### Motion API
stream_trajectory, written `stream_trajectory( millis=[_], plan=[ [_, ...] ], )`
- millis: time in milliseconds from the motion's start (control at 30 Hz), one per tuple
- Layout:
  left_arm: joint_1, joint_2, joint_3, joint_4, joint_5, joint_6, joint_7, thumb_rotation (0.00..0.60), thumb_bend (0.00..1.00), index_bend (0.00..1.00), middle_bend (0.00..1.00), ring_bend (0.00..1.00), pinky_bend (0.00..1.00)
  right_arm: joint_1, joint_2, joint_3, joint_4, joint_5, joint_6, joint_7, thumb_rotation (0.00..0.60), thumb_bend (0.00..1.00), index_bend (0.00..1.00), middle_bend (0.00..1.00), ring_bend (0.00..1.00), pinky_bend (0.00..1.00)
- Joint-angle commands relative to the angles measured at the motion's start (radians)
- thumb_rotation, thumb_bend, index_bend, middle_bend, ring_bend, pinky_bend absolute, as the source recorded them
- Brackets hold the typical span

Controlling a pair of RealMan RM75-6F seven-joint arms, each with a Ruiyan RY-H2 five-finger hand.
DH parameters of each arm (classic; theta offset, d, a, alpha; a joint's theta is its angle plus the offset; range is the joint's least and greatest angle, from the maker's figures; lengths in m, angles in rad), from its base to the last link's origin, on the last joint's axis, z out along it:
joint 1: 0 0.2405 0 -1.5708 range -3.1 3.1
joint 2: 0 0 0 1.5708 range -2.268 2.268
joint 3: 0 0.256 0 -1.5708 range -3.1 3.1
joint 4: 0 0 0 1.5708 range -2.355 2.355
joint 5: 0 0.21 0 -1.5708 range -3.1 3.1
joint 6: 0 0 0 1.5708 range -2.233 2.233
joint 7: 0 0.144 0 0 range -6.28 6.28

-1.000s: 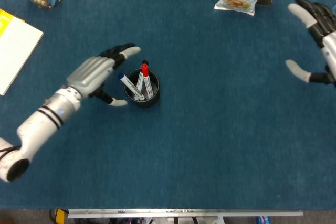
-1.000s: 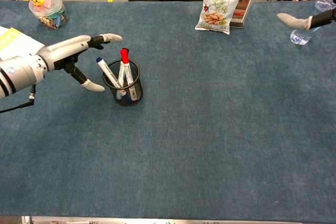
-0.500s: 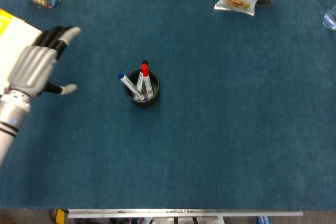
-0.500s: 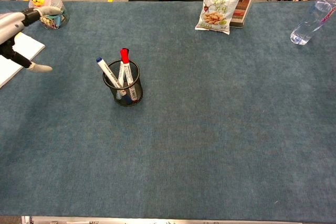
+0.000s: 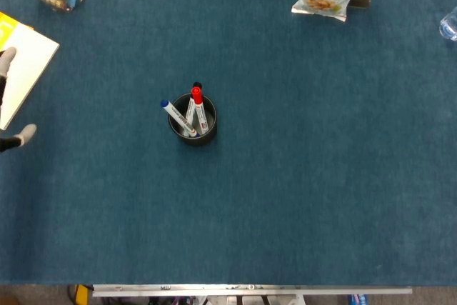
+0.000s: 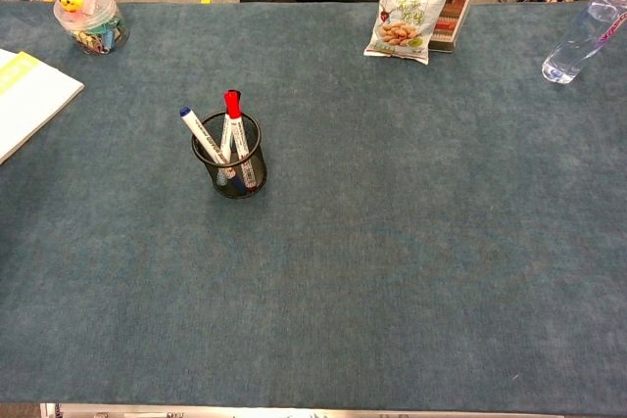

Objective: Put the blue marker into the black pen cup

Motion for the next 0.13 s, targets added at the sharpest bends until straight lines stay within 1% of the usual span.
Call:
stream_trajectory(
  millis=[33,133],
  plan=[
    [0.020,0.012,0.008,-0.024,0.003,0.007,0.013,0.600,0.09,0.05,0.14,0.11,0.09,-0.008,-0.002,0.003,0.001,-0.005,0.006,0.001,0.600,0.30,0.10,0.04,0.00,0.00],
    [0.027,0.014,0.006,-0.030,0.004,0.000,0.016,0.600,0.09,0.05,0.14,0.11,0.09,-0.011,-0.004,0.008,0.000,-0.013,0.004,0.000,0.600,0.30,0.11,0.04,0.00,0.00]
  ],
)
